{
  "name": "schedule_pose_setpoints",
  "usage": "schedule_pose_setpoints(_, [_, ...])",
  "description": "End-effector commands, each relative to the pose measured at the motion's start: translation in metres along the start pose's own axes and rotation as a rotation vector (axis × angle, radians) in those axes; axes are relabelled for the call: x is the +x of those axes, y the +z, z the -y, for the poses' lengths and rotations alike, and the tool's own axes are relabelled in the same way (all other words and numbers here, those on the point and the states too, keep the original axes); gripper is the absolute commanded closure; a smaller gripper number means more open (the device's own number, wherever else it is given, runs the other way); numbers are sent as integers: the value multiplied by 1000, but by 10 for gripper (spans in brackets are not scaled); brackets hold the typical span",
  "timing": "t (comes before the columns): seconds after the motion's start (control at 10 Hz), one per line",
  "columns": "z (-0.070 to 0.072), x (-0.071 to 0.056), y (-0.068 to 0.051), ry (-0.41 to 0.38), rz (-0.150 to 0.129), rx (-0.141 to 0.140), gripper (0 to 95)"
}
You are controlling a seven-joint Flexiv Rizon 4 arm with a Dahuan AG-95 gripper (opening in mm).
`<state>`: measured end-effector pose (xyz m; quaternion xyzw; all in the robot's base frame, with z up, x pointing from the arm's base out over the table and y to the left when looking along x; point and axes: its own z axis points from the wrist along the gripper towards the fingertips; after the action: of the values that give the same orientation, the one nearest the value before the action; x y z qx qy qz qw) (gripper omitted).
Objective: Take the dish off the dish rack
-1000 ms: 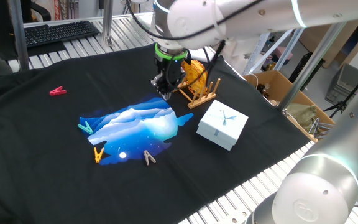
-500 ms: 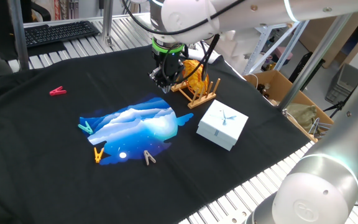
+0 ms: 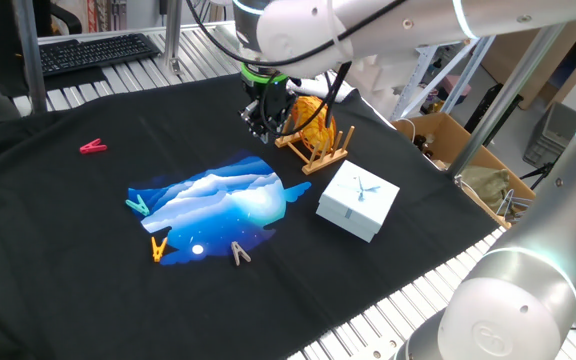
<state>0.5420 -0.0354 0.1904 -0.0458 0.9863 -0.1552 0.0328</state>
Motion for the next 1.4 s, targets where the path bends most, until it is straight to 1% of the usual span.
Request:
schedule_pose_setpoints(0.1, [5,-2,1,-3,13,26,570])
schedule_pose_setpoints(0.2, [11,-6,4,-14,18,57,570])
schedule_pose_setpoints(0.5, [22,-16,9,-26,22,67,570])
schedule_pose_setpoints(0.6, [29,-20,12,-31,28,76,570])
schedule_pose_setpoints(0.7, [34,-22,13,-36,32,78,570])
schedule_pose_setpoints(0.8, [39,-25,13,-41,36,94,570])
schedule_pose_setpoints(0.9, [43,-27,13,-45,40,101,570])
schedule_pose_setpoints(1.1, [51,-31,16,-54,56,106,570])
schedule_pose_setpoints(1.2, [58,-36,19,-62,57,107,570])
schedule_pose_setpoints(1.4, [67,-43,22,-72,54,109,570])
